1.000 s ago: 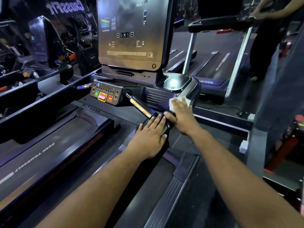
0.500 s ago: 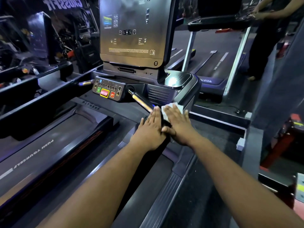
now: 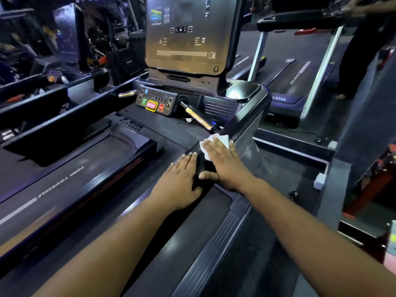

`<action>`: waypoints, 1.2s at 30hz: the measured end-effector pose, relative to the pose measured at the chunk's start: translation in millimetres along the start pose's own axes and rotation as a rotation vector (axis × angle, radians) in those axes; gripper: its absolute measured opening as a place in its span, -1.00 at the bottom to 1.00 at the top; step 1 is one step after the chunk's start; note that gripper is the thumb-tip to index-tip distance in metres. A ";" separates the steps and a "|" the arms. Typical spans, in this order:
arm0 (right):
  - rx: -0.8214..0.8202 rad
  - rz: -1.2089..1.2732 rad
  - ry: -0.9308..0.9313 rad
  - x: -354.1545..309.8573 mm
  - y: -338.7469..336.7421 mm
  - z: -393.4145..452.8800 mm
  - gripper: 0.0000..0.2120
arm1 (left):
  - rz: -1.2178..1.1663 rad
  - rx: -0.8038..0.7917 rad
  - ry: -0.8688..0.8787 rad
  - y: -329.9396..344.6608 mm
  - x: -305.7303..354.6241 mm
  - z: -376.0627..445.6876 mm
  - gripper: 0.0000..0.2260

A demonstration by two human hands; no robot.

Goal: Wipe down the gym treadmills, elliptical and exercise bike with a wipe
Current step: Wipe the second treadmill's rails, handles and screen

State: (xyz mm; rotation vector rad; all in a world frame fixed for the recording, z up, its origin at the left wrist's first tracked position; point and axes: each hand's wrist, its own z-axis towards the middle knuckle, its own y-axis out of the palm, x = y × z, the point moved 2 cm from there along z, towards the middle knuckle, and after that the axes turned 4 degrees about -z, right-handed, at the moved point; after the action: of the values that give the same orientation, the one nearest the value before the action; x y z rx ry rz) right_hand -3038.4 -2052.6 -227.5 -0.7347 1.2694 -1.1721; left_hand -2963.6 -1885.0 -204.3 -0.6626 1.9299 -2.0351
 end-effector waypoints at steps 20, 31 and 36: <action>0.022 -0.049 0.098 -82.4 14.5 -34.5 0.30 | 0.039 -0.068 0.017 -13.8 -56.5 -163.7 -0.09; 0.071 0.072 0.006 -228.2 71.9 -87.0 0.30 | -0.052 -0.065 0.024 -14.9 -87.4 -232.7 -0.06; 0.016 -0.011 -0.015 -253.1 75.7 -95.6 0.32 | -0.064 -0.034 0.047 -18.9 -93.3 -259.0 -0.02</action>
State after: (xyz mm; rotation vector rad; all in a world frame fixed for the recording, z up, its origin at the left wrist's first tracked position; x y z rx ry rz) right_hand -3085.5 -1775.8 -234.3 -0.7377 1.2434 -1.1823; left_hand -3008.1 -1612.6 -203.0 -0.7000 1.9979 -2.0779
